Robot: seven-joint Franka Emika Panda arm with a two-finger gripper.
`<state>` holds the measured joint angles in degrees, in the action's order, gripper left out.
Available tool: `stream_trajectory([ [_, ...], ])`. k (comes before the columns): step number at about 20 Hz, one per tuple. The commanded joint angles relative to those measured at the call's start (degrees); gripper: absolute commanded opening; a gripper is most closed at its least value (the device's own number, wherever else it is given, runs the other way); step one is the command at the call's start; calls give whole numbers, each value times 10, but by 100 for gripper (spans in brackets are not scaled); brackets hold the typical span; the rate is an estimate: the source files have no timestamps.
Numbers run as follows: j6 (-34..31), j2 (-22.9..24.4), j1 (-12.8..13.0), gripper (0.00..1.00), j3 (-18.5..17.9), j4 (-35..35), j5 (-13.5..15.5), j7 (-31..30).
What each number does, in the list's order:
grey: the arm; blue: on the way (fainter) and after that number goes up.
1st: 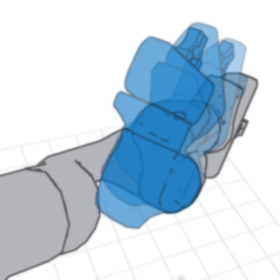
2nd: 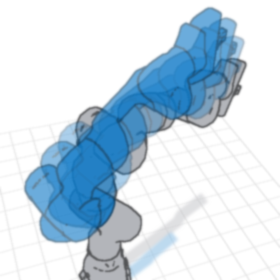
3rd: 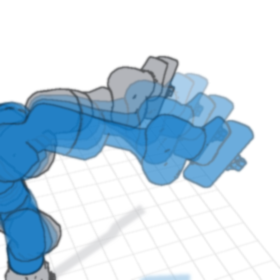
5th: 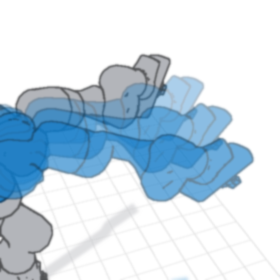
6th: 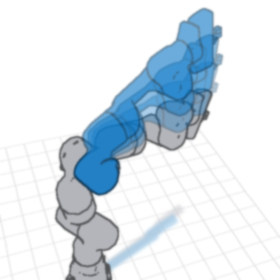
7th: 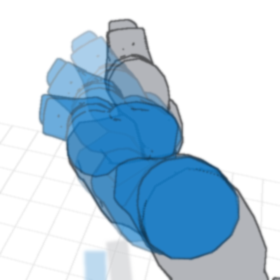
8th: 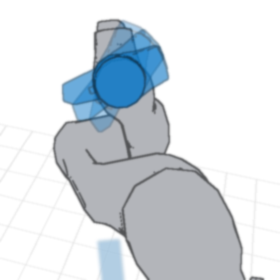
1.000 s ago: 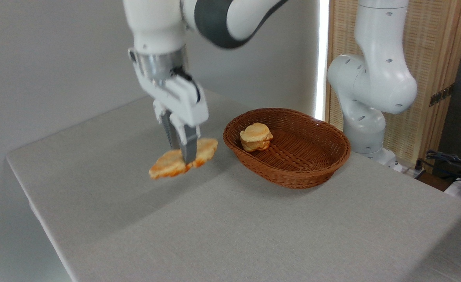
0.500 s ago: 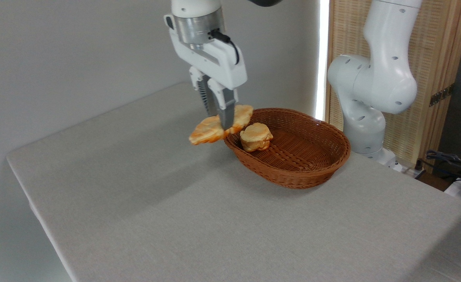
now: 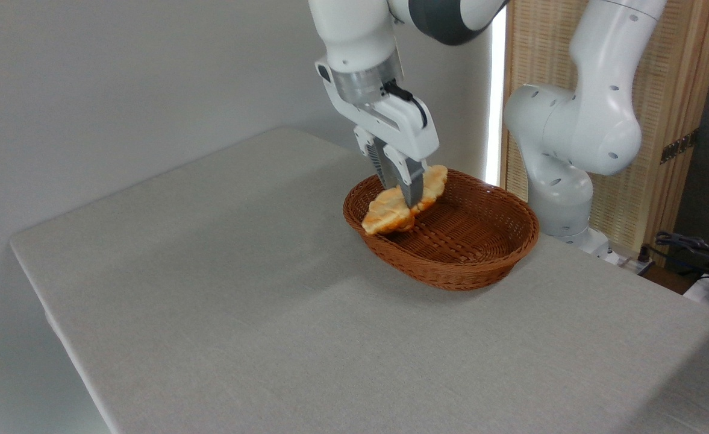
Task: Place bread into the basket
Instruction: 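Lower the bread into the basket beside the round bun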
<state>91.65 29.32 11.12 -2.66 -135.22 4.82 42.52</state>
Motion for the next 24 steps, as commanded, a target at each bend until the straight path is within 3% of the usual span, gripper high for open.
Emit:
stream_trajectory([
  [1,-2,7,1,69,-5,-29,-12,11],
  [2,-1,5,1,92,-5,-30,-12,11],
  [3,-1,3,1,100,-5,-30,-12,11],
  [24,4,-12,7,100,-4,-26,-13,20],
])
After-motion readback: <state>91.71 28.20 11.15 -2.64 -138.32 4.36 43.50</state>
